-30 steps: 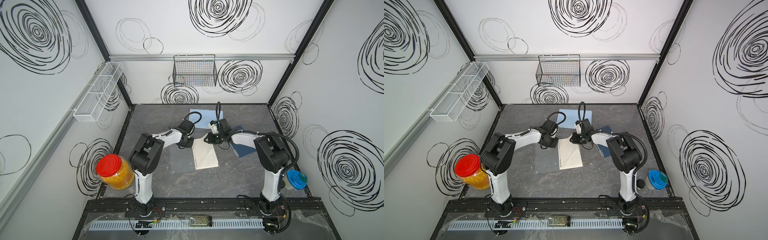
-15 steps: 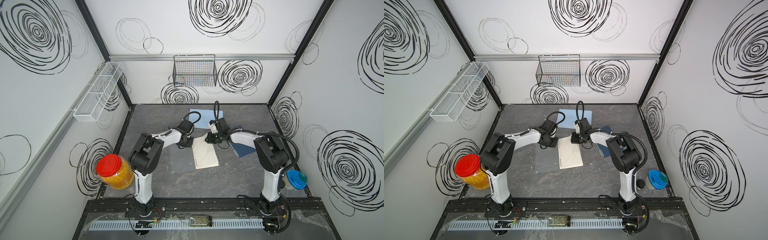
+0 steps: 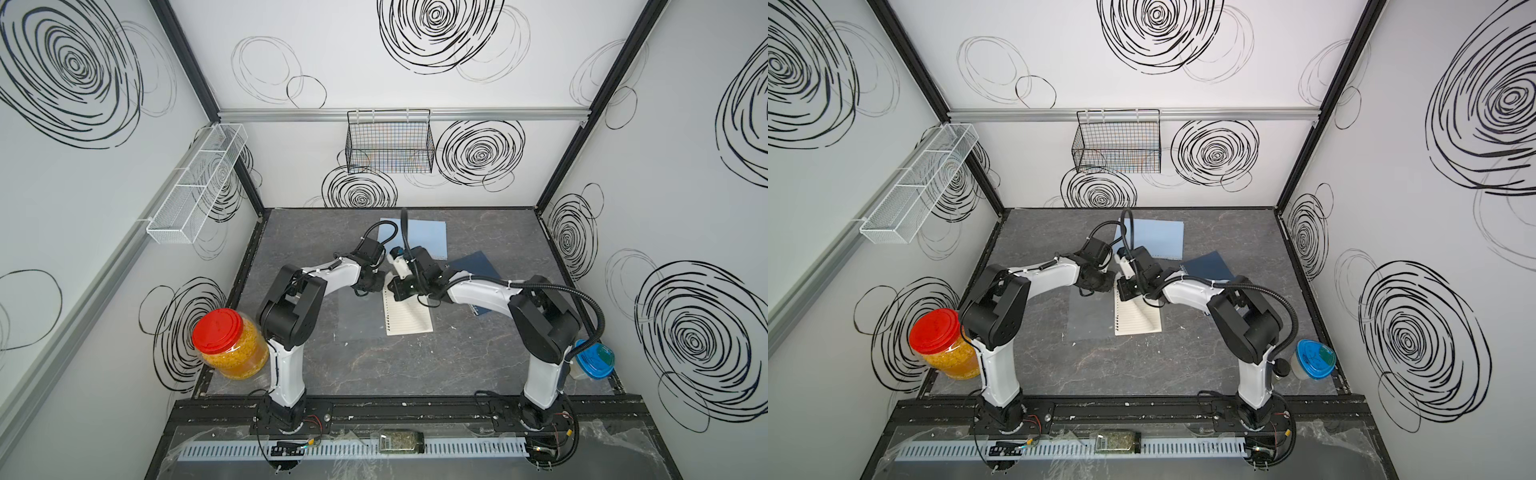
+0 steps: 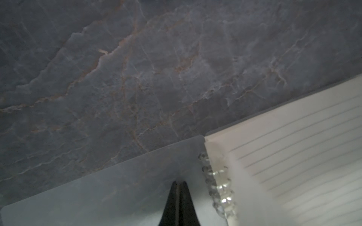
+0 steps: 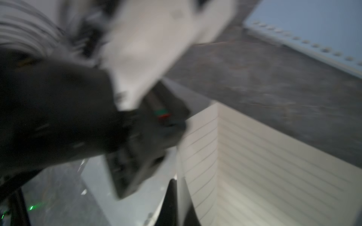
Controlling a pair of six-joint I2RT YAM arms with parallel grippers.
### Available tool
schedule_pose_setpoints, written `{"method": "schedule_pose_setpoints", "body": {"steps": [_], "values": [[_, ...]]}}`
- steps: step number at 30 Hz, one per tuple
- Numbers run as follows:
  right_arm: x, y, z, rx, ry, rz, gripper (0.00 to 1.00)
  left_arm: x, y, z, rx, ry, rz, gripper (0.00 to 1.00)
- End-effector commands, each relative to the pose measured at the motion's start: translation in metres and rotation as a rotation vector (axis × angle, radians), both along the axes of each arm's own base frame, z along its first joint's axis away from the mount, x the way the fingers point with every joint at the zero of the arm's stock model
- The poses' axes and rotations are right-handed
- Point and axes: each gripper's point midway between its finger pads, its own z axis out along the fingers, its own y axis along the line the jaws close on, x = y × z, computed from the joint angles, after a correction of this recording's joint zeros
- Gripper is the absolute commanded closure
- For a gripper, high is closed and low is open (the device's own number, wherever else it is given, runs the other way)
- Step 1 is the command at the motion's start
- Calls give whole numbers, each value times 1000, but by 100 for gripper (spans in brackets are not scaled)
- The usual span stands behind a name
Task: Tear off pages from different notebooks
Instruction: Tear off the paper from the notebook.
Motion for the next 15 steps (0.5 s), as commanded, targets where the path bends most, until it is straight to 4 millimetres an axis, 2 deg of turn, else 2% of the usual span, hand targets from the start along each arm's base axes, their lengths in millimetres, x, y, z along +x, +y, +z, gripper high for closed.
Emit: {"method": "schedule_pose_setpoints", "body": {"steps": [1, 3, 7, 10, 15], "values": [[-25, 16, 1, -20, -125, 97, 100, -37, 28, -54, 75, 177, 64, 100], [-22, 13, -2, 7, -54, 60, 100, -38, 30, -55, 77, 181, 70, 100], [-28, 15, 2, 10, -86, 41, 100, -38, 31, -54, 75, 178, 73, 100], [-24, 13, 9, 23, -93, -7, 100, -36, 33, -52, 74, 170, 78, 100], [-18, 0, 32, 88, -131, -82, 100, -34, 42, -46, 95, 149, 113, 100]]}}
